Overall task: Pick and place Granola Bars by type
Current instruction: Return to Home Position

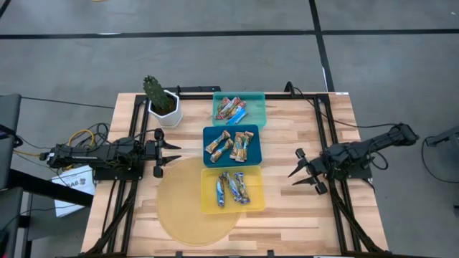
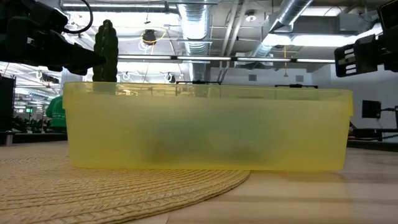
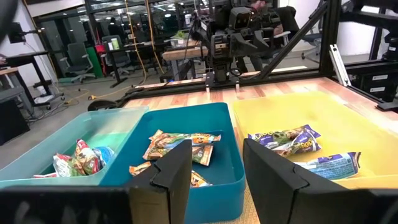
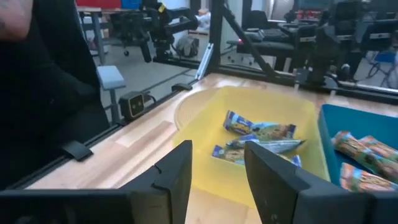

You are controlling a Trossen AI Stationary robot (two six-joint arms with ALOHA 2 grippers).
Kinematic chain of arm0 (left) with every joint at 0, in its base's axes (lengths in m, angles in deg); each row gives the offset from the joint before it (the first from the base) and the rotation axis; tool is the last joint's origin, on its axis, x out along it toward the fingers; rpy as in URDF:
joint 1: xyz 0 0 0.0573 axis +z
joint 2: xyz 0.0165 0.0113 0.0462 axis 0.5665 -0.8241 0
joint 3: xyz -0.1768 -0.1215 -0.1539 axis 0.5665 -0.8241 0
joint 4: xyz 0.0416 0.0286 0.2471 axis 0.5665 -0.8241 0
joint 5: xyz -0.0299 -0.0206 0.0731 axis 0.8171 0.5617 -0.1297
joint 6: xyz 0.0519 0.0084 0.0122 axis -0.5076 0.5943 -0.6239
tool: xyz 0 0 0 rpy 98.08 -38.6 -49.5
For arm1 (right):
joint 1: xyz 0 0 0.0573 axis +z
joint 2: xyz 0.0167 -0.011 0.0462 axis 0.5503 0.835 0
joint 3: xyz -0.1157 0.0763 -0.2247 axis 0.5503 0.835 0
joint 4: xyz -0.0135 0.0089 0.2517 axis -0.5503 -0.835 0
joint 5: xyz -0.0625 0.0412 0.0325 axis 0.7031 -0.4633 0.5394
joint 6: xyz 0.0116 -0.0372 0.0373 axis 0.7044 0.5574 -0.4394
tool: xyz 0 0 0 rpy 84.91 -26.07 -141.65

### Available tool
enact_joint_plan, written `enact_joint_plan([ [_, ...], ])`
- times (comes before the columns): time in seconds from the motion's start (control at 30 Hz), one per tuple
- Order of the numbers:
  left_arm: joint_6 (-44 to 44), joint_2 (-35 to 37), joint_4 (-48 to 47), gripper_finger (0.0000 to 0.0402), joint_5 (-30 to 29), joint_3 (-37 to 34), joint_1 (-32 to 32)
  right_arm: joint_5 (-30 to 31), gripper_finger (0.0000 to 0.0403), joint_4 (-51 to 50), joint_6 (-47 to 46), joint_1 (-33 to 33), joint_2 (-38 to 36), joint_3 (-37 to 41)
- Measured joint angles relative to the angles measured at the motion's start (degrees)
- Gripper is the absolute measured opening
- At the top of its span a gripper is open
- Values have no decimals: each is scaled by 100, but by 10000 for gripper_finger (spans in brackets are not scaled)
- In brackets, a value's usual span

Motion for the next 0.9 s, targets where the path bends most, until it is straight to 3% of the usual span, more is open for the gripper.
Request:
enact_joint_plan([
  [0.07,-2,0,0,137,0,0,0,160,137,-407,34,-47,-369,0],
  [0.17,3,0,0,137,0,1,-1,893,137,-571,11,-44,-725,0],
  [0.67,2,0,0,137,0,0,0,891,139,-589,141,-107,-756,2],
  [0.9,6,0,0,137,0,1,0,892,135,-597,-212,-282,-638,2],
])
